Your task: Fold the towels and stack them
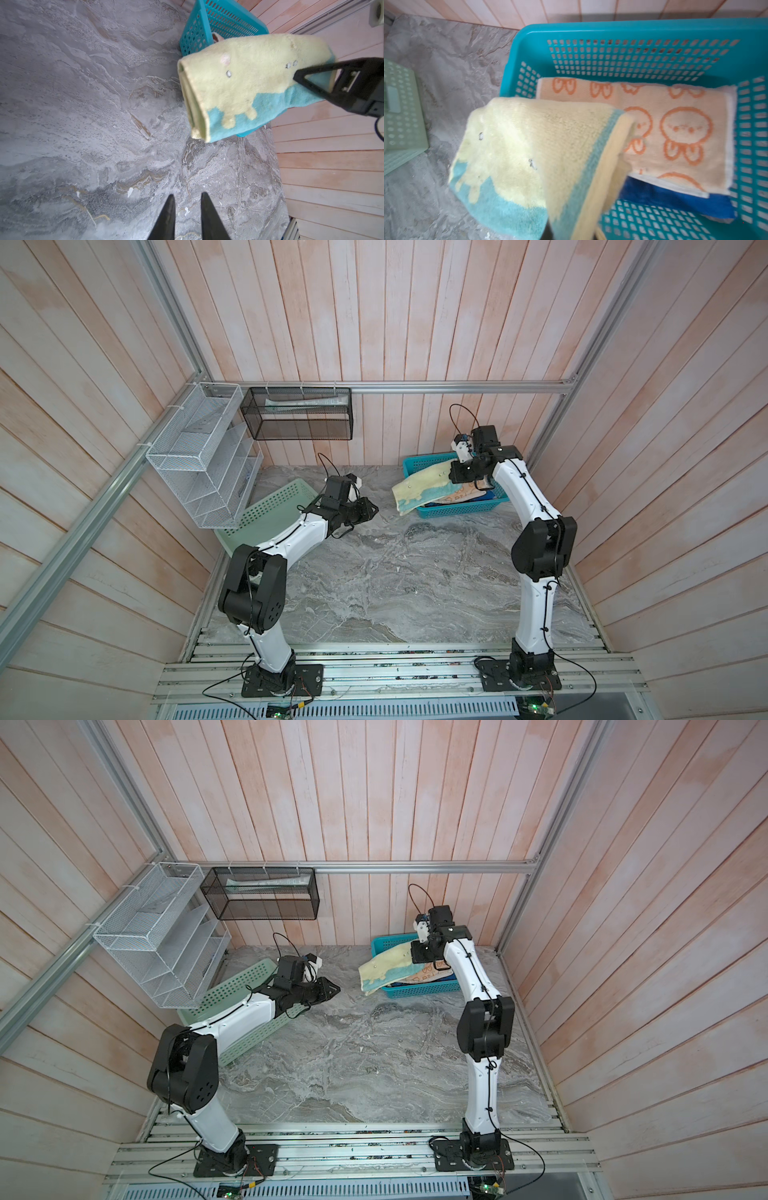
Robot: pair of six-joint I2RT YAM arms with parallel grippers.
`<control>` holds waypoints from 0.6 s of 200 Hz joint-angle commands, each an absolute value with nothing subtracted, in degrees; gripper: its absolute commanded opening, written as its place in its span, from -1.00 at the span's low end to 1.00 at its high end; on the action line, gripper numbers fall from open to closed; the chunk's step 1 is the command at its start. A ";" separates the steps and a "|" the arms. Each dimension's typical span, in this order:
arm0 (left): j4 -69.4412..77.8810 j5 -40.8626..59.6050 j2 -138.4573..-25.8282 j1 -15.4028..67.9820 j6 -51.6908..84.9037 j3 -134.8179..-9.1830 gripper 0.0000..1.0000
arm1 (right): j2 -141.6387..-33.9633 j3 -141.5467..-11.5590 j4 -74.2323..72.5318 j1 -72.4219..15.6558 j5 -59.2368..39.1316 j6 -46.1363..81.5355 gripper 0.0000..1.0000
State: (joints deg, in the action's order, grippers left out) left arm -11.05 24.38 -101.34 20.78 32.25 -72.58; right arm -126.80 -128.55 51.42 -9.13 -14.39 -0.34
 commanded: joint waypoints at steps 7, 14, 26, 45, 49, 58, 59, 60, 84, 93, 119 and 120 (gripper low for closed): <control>-12.79 26.08 -103.97 20.57 29.99 -74.57 -0.51 | -133.59 -139.00 57.89 -6.01 -14.96 -2.51 -1.00; -13.60 25.78 -104.39 20.52 29.30 -75.12 -0.51 | -135.40 -141.55 58.42 -5.36 -14.61 -2.78 -1.00; -14.77 25.20 -104.78 20.26 28.34 -75.89 -0.51 | -137.94 -145.13 59.04 -4.42 -14.14 -3.73 -1.00; -16.10 24.57 -105.10 19.54 27.10 -77.06 -0.50 | -140.04 -147.56 58.38 -2.39 -12.65 -3.89 -0.98; -16.53 24.40 -105.11 19.32 26.72 -77.50 -0.50 | -140.18 -147.58 58.01 -1.75 -11.40 -3.50 -0.72; -17.63 23.83 -105.10 18.99 25.64 -78.41 -0.45 | -140.12 -147.66 57.48 -0.89 -7.82 -2.86 -0.20; -17.74 23.78 -105.11 18.99 25.48 -78.54 -0.44 | -140.06 -147.66 57.43 -0.84 -7.38 -2.88 -0.16; -17.92 23.71 -105.11 18.99 25.31 -78.69 -0.44 | -140.04 -147.79 57.41 -0.82 -6.90 -2.85 -0.12; -20.33 21.41 -103.91 18.92 20.42 -81.25 -0.35 | -137.94 -148.78 56.25 -0.52 0.84 -4.41 0.21; -20.89 20.39 -103.16 18.90 18.59 -81.71 -0.32 | -136.42 -148.29 55.37 -0.53 0.91 -4.66 0.22; -22.81 16.29 -100.19 18.85 14.75 -82.36 -0.07 | -130.54 -142.90 52.40 -0.53 1.48 -3.47 0.22; -22.83 16.10 -100.06 18.87 14.63 -82.36 -0.05 | -130.26 -142.64 52.35 -0.49 1.35 -3.45 0.22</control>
